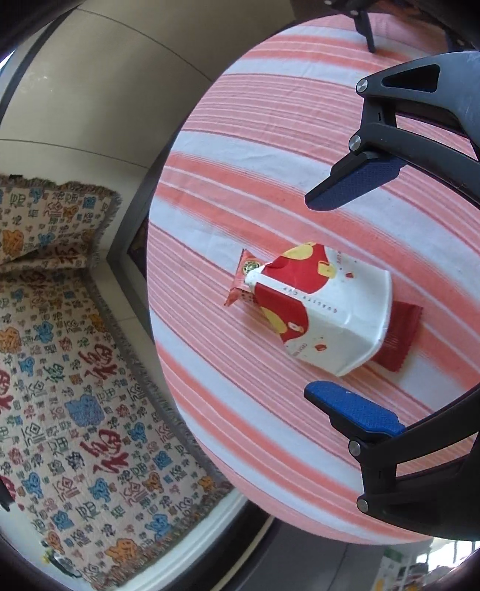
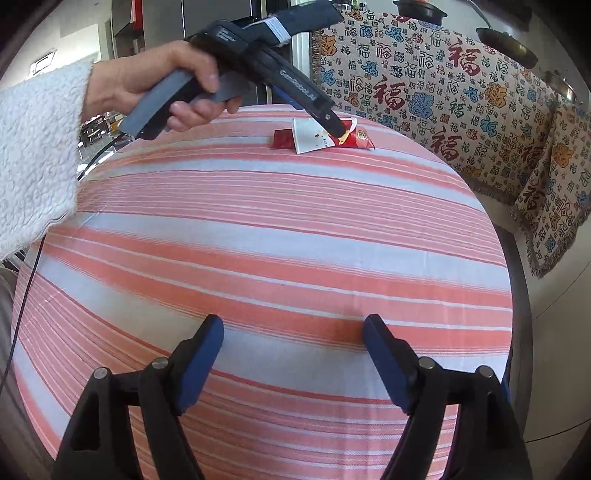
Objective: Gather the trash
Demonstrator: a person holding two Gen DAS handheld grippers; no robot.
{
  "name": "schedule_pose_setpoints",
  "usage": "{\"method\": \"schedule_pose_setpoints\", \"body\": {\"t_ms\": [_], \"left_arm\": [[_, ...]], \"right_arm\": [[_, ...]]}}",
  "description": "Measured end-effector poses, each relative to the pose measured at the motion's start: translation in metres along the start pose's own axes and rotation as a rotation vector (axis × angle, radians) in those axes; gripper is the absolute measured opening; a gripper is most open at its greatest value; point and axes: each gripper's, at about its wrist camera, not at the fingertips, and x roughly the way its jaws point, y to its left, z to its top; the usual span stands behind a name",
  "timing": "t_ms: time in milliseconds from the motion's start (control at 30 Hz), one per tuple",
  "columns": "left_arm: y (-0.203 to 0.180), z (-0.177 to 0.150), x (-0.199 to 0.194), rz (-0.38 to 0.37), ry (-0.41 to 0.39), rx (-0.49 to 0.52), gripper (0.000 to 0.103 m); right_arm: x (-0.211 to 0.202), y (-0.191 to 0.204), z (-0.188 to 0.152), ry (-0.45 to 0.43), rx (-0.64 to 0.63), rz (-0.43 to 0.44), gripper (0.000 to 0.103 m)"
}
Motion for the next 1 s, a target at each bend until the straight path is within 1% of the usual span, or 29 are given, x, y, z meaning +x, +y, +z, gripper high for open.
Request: {"method": "schedule_pose_setpoints", "body": {"t_ms": [33, 67, 100, 133, 167, 200, 300, 367, 467, 533, 600, 667, 767, 833, 867, 933, 967, 1000], "left_arm": [[0.000, 0.001, 0.003, -0.010, 0.006, 0.007, 0.092], [0.000, 0.002, 0.007, -0.022, 0.018, 0.013, 0.086], [-0.001, 0.001, 0.010, -0.040, 0.034, 0.020, 0.070], [-0.001, 0.001, 0.013, -0.031, 0.043, 0.025, 0.064], [-0.002, 0.000, 0.012, -0.018, 0.035, 0.028, 0.062], [0.000, 0.000, 0.011, -0.023, 0.034, 0.015, 0.058], [0.008, -0.002, 0.000, -0.031, 0.024, -0.064, 0.052], [0.009, -0.005, -0.011, -0.050, 0.015, -0.117, 0.050], [0.005, -0.017, -0.033, -0.064, 0.012, -0.195, 0.050], [0.004, -0.030, -0.046, -0.035, 0.036, -0.263, 0.050], [0.007, -0.052, -0.058, -0.004, 0.076, -0.382, 0.050], [0.010, -0.079, -0.073, 0.011, 0.094, -0.485, 0.050], [0.008, -0.126, -0.094, 0.123, 0.113, -0.588, 0.050], [0.009, -0.156, -0.101, 0.174, 0.117, -0.650, 0.051], [0.009, -0.169, -0.103, 0.192, 0.104, -0.676, 0.051], [0.008, -0.182, -0.106, 0.165, 0.065, -0.717, 0.055], [0.006, -0.184, -0.106, 0.153, 0.049, -0.719, 0.063], [0.002, -0.183, -0.105, 0.154, 0.037, -0.701, 0.073]], "right_arm": [[0.000, 0.000, 0.000, -0.002, 0.002, 0.004, 0.082], [0.001, 0.000, 0.001, -0.003, -0.001, 0.007, 0.083], [0.002, 0.000, 0.002, -0.003, -0.004, 0.008, 0.083], [0.002, 0.000, 0.002, -0.006, -0.004, 0.010, 0.083], [0.003, 0.000, 0.002, -0.009, -0.004, 0.012, 0.083], [0.002, 0.001, 0.001, -0.012, -0.005, 0.013, 0.083], [0.001, 0.002, 0.000, -0.018, -0.008, 0.010, 0.083], [0.001, 0.002, -0.001, -0.022, -0.005, 0.009, 0.083], [0.000, 0.002, -0.002, -0.026, -0.004, 0.006, 0.083], [-0.001, 0.003, -0.003, -0.034, -0.004, 0.003, 0.083], [-0.002, 0.003, -0.004, -0.038, -0.004, 0.004, 0.083], [-0.006, 0.004, -0.007, -0.033, 0.000, 0.006, 0.083], [-0.009, 0.002, -0.010, -0.026, 0.012, 0.014, 0.083], [-0.011, 0.001, -0.011, -0.024, 0.017, 0.016, 0.083], [-0.012, 0.001, -0.012, -0.021, 0.017, 0.014, 0.083], [-0.013, 0.001, -0.011, -0.012, 0.024, 0.015, 0.083], [-0.012, 0.000, -0.009, -0.005, 0.037, 0.021, 0.083], [-0.011, -0.004, -0.005, 0.003, 0.056, 0.030, 0.083]]}}
